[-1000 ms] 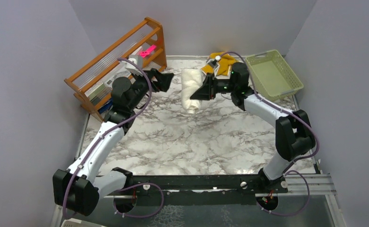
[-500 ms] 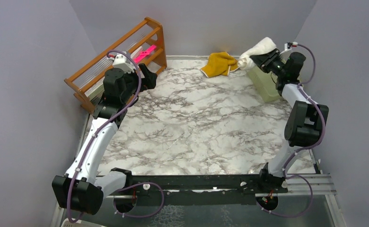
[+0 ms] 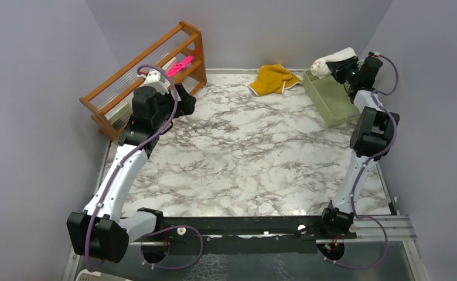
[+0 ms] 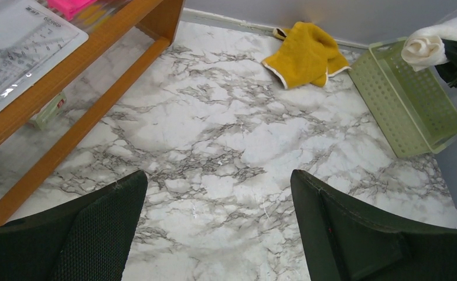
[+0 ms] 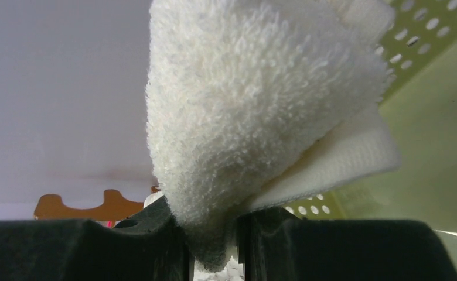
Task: Roll the towels
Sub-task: Place the towel in the bin.
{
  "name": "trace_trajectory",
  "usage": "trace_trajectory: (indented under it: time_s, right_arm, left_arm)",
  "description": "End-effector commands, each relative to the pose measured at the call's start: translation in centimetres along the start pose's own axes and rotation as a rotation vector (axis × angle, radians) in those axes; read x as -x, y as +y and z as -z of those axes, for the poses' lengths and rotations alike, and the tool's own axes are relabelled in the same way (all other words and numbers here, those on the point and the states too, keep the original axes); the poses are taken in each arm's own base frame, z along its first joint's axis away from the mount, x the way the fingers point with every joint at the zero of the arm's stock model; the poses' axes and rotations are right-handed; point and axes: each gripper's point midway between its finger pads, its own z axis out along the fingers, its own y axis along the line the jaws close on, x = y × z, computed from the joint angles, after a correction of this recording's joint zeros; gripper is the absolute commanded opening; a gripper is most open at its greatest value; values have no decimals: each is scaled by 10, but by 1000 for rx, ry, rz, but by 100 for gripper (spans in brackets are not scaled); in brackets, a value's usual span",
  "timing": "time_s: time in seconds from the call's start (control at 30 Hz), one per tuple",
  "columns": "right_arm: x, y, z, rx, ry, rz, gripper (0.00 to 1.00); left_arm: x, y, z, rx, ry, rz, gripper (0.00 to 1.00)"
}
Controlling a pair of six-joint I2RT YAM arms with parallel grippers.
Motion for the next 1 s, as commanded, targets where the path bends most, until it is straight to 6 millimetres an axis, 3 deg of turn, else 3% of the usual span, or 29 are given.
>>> trace_trajectory:
  time_s: [0.0,0.2,0.3,0.6,0.63,0.73,0.83,0.93,0.97]
  right_arm:
    - [1,-36,-8,-85,-21,-56,1]
    - [-12,-84,-12,-236,-6,-126,1]
    - [-9,-104,-13,-331,-24,-129,1]
    - [-9,-128,-21,-436,-44,-139,2]
    - [-11,-130,-23,-439,-37,-139,5]
    - [-18,-131,-30,-449,-15,-139,34]
    - [-23,-129,-36,-454,3,-137,50]
    - [-23,-125,-37,-474,1,-137,84]
    - [-23,-123,-37,-487,-1,-140,91]
  left_arm:
    - [-12,3,-4,-13,35,-1,96]
    - [-17,4,-9,-10,57,3,95]
    - [-19,5,-10,-8,63,2,96]
    - [-24,6,-14,-17,78,3,96]
    - [-24,5,-15,-18,79,3,96]
    - [-26,6,-16,-16,85,4,96]
    - [-27,7,-16,-14,90,5,96]
    - [-27,7,-16,-11,92,5,96]
    - [-27,8,-16,-10,93,5,96]
